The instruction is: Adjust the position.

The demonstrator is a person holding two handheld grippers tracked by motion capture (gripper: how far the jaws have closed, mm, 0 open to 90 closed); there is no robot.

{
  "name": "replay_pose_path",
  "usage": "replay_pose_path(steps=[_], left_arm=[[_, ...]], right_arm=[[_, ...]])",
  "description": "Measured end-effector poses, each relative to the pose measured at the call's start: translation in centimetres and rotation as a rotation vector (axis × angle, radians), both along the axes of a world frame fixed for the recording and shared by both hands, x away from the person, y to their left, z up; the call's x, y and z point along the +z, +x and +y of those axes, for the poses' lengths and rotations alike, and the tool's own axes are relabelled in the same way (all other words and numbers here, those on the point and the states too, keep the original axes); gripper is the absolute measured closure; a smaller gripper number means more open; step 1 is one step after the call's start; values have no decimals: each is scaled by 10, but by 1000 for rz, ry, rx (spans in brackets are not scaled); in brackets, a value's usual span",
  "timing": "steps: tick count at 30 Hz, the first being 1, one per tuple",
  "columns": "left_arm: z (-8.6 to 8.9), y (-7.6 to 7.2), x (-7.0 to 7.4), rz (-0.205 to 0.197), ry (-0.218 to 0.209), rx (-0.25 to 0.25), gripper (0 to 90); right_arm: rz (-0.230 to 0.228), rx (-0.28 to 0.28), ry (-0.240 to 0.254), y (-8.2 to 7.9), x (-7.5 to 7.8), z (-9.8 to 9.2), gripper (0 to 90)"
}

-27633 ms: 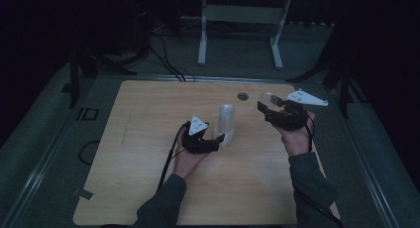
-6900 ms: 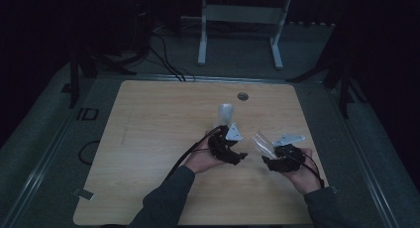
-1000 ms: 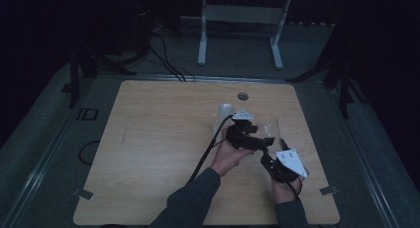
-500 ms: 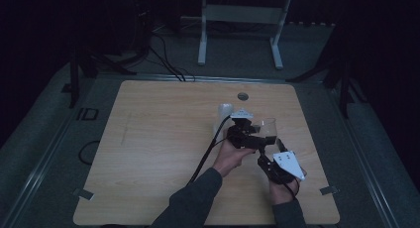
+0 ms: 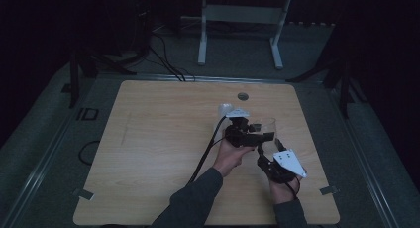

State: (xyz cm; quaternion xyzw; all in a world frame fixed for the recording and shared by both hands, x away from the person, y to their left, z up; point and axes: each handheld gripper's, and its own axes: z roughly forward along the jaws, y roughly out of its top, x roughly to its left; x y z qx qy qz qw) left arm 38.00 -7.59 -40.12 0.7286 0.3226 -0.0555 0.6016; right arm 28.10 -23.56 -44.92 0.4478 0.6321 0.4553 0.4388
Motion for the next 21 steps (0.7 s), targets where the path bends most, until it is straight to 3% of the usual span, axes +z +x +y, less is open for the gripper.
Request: replay_pose_path(steps=[11, 21], left_arm=[[3, -3, 3, -51, 18, 27, 324], [2, -10, 7, -160, 112, 68, 325]], right_arm=[[36, 49, -6, 2, 0, -1, 367], [62, 94, 6, 3, 5, -5, 334]])
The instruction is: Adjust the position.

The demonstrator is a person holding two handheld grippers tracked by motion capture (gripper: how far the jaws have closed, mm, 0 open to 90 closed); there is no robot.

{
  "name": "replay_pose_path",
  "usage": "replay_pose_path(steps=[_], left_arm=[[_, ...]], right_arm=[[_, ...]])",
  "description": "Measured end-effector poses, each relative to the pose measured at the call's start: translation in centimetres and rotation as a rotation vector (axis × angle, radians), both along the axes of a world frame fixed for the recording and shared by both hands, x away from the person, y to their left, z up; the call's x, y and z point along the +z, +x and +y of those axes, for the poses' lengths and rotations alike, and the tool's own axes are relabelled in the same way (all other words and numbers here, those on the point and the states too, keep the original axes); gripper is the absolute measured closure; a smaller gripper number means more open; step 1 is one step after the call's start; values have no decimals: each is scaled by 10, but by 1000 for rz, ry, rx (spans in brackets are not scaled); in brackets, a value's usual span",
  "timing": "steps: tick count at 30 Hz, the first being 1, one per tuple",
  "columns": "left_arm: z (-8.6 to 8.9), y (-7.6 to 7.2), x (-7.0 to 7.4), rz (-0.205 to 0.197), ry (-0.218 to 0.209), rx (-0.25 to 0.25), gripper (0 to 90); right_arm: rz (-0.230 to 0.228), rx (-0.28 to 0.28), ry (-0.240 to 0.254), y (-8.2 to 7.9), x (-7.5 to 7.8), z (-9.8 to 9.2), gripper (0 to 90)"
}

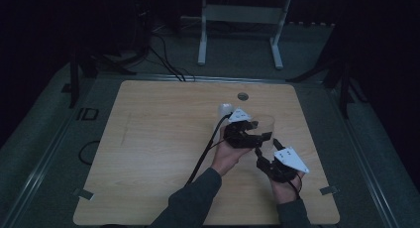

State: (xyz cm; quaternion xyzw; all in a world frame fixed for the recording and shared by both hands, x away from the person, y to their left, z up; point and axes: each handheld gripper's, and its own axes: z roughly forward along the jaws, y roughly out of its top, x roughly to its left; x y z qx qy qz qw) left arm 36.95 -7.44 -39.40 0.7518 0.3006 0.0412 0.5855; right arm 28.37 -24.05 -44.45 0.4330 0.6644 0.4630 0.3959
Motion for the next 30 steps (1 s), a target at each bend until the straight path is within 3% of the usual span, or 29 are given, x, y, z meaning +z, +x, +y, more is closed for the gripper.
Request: replay_pose_path(steps=[8, 15, 24, 30], left_arm=[[-7, -9, 1, -96, 99, 23, 325], [-10, -12, 0, -123, 136, 23, 324], [-11, -13, -1, -117, 131, 4, 290], [-9, -10, -1, -84, 74, 4, 271]], right_arm=[[41, 47, 12, 4, 2, -4, 329], [62, 63, 18, 7, 0, -3, 331], [73, 66, 16, 9, -2, -3, 403], [67, 67, 18, 8, -2, -3, 408]])
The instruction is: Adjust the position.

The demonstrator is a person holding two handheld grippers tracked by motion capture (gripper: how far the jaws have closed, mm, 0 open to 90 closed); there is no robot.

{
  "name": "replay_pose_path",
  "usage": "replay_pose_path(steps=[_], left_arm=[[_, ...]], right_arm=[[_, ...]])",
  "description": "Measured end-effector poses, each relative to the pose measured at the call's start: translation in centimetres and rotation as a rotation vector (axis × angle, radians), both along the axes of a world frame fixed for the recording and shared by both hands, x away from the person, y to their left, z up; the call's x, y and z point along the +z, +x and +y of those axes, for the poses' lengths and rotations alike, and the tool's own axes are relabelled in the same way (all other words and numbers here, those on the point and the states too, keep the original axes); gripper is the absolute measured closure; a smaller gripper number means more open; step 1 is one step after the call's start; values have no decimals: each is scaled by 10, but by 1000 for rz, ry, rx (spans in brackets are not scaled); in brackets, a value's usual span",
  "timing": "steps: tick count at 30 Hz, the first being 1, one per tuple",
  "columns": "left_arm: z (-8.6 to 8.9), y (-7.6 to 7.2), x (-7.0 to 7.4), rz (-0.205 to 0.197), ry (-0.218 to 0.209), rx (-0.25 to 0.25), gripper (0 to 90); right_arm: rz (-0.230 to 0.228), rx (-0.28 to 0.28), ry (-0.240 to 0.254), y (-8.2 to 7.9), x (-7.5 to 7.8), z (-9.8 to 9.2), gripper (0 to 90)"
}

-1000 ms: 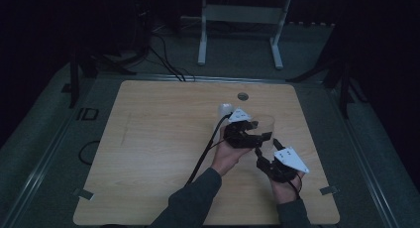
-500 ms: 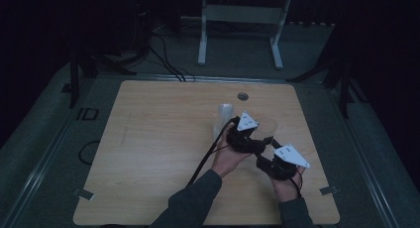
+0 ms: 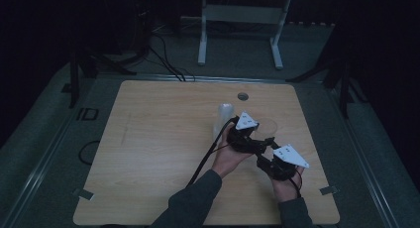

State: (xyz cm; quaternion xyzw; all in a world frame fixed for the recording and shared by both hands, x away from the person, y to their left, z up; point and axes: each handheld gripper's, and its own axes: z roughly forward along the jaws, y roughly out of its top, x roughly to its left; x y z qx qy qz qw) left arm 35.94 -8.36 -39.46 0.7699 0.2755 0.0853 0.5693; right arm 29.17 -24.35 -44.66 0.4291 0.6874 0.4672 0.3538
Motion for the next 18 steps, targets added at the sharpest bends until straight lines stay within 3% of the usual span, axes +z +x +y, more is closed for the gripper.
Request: replay_pose_path(steps=[10, 18], left_arm=[[3, 3, -2, 45, -80, 0, 269], [4, 2, -3, 44, -97, 14, 267]], right_arm=[[0, 4, 12, -1, 0, 0, 409], [-3, 9, 9, -1, -1, 1, 410]])
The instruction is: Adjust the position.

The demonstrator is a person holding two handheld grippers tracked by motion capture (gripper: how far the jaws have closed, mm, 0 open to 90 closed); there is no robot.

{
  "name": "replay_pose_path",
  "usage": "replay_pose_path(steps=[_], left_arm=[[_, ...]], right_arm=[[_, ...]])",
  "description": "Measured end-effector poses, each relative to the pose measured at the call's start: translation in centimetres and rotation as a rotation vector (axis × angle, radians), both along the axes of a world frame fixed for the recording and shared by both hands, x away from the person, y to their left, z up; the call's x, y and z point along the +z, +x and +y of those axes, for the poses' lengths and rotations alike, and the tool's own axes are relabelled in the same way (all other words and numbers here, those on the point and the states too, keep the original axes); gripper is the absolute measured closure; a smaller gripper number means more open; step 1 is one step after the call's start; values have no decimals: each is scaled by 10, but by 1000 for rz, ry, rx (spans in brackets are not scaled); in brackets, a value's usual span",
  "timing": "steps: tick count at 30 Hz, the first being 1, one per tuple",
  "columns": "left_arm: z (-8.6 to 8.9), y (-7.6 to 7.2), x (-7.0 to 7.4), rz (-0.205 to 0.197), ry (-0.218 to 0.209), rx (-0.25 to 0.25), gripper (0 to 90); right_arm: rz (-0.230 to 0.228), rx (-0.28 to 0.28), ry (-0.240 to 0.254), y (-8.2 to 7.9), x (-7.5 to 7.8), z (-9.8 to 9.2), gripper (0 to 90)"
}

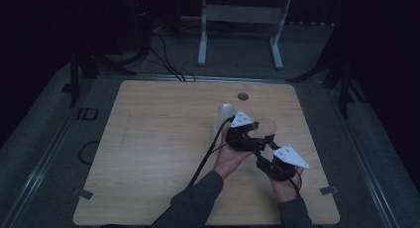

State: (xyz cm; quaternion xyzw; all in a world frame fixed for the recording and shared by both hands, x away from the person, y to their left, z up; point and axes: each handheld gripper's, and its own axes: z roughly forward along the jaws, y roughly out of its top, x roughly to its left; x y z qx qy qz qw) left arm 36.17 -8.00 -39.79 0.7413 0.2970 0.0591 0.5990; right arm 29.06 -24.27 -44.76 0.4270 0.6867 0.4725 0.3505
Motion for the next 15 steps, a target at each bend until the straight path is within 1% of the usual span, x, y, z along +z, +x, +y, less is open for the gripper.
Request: replay_pose_path(steps=[5, 10, 14, 15], left_arm=[[0, 0, 0, -8, 5, 6, 260], [1, 1, 0, 5, -17, 7, 253], [0, 1, 0, 6, -12, 6, 256], [0, 0, 0, 0, -7, 6, 261]], right_arm=[[-1, 4, -8, 0, -1, 0, 410], [-1, 14, -13, 0, -1, 1, 411], [-1, 19, -17, 0, -1, 1, 411], [0, 19, -19, 0, -1, 1, 411]])
